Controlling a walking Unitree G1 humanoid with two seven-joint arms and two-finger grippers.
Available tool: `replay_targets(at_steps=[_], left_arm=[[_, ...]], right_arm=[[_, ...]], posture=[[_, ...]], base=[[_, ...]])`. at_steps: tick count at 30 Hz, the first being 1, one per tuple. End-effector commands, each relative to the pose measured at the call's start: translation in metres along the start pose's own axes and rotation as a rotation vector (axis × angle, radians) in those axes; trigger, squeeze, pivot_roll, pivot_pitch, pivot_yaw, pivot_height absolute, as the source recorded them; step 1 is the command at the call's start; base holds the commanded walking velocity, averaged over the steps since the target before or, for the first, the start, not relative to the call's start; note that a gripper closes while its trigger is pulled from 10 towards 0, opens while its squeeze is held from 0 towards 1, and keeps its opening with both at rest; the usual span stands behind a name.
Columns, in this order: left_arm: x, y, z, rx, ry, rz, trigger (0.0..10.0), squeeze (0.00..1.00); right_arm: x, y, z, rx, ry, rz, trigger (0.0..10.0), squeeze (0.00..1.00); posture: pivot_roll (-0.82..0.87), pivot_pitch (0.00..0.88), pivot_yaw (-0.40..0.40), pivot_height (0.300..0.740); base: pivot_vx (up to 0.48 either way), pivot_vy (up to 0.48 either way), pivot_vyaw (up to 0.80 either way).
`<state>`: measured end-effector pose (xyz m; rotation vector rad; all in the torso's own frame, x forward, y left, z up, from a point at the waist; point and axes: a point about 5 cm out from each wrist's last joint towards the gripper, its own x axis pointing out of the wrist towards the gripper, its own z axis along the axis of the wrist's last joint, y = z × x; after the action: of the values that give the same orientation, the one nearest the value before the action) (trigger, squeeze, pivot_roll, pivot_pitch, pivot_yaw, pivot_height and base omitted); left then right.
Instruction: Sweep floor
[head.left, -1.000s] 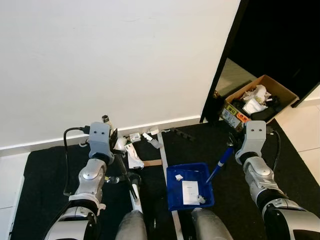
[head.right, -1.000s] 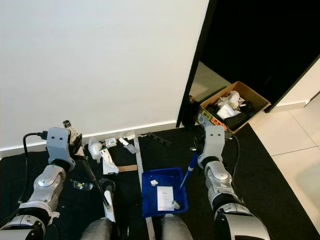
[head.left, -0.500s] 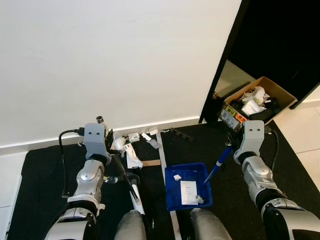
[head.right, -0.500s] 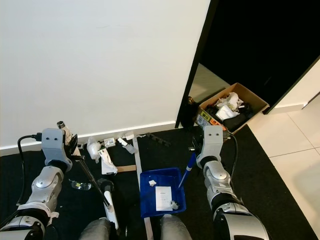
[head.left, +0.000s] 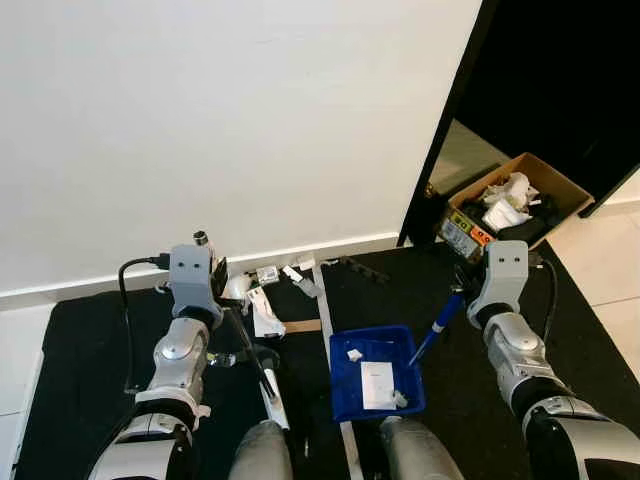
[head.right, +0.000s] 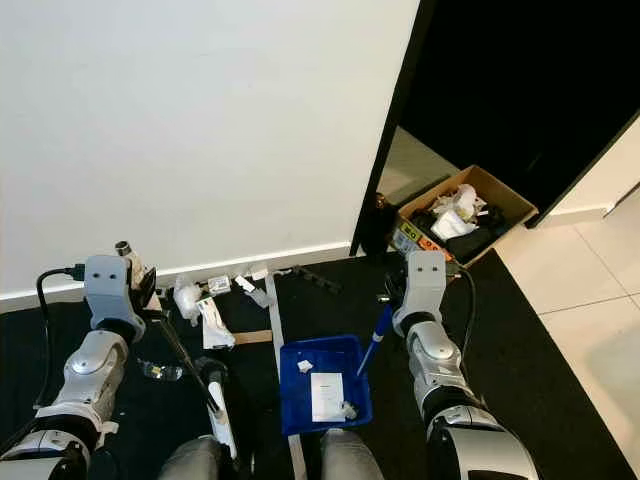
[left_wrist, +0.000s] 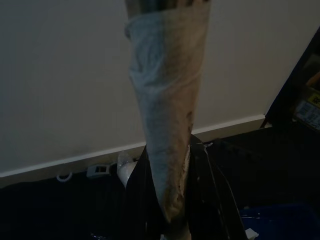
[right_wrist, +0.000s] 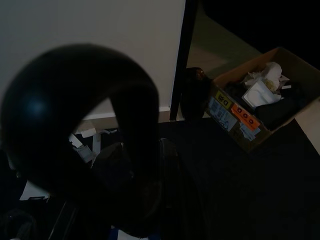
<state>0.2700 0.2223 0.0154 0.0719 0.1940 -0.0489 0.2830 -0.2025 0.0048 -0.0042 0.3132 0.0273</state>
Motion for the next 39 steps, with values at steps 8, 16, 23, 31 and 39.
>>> replay_targets(at_steps=[8,16,23,31,39], left_arm=[[-0.003,-0.014,-0.009,-0.053,0.025,-0.015,10.0,0.00],[-0.005,-0.013,-0.009,-0.078,0.009,0.000,10.0,0.00],[-0.010,-0.010,-0.011,-0.092,0.000,0.017,10.0,0.00],[-0.012,-0.004,-0.011,-0.089,0.000,0.034,10.0,0.00],[-0.013,-0.003,-0.010,-0.101,-0.012,0.033,10.0,0.00]], right_arm=[[-0.004,-0.001,-0.007,0.004,0.027,-0.003,10.0,0.00],[-0.004,-0.004,-0.006,-0.003,0.027,-0.004,10.0,0.00],[-0.003,-0.001,-0.006,-0.008,0.032,0.011,10.0,0.00],[-0.001,0.001,-0.005,-0.008,0.031,0.018,10.0,0.00],[-0.002,0.004,-0.007,-0.010,0.038,0.025,10.0,0.00]], posture=[[0.05,0.000,-0.033,0.740],[0.04,0.027,-0.043,0.740],[0.06,0.027,-0.051,0.740],[0.06,0.038,-0.053,0.740],[0.06,0.026,-0.052,0.740]], base=[[0.000,-0.300,0.00],[0.000,0.000,0.00],[0.000,0.000,0.00],[0.000,0.000,0.00],[0.000,0.180,0.00]])
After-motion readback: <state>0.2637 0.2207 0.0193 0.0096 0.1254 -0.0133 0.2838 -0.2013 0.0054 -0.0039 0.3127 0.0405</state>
